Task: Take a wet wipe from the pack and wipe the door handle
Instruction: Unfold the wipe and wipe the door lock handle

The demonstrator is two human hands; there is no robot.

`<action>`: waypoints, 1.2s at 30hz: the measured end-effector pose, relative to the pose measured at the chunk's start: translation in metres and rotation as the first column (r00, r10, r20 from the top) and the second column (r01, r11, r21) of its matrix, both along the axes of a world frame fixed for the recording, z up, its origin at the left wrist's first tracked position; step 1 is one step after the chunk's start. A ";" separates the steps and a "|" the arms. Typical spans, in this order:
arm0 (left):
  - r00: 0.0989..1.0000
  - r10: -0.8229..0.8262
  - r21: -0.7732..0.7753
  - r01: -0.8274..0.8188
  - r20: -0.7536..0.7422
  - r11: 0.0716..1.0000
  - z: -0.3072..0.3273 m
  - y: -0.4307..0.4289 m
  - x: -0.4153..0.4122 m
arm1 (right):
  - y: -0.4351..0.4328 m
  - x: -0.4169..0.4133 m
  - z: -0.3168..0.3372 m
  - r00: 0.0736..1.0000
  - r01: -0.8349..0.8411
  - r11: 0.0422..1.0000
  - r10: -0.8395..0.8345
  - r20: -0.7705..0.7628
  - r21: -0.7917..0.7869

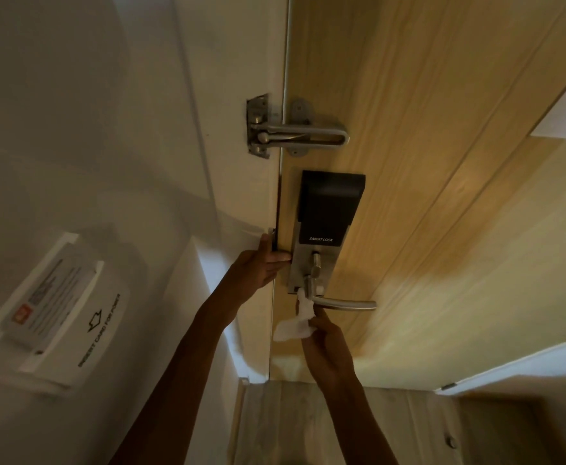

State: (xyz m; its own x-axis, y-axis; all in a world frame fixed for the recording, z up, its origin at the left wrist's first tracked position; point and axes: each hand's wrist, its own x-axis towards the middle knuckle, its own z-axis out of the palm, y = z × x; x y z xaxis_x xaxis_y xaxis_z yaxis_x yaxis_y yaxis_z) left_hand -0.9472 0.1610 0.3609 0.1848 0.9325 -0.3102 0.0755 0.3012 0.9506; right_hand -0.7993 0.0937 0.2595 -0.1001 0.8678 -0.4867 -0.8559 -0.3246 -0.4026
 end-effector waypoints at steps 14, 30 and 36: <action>0.997 0.036 -0.027 -0.034 0.063 0.999 -0.003 -0.001 0.002 | -0.005 0.004 0.005 0.990 -0.040 0.987 0.019 0.138 0.154; 0.999 0.020 0.003 -0.021 0.046 1.000 -0.003 -0.005 -0.001 | -0.004 0.005 0.018 0.936 0.075 0.995 -0.091 0.341 0.059; 1.000 -0.010 -0.001 0.010 0.029 1.000 -0.002 -0.007 -0.004 | -0.008 0.018 0.017 0.878 0.103 0.991 -0.131 0.460 0.084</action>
State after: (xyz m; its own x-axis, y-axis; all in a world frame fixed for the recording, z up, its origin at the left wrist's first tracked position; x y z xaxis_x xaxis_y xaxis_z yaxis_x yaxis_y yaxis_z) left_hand -0.9507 0.1541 0.3584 0.2034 0.9302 -0.3054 0.0511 0.3014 0.9521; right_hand -0.7815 0.0853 0.2766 0.2291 0.8860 -0.4032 -0.5968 -0.1994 -0.7772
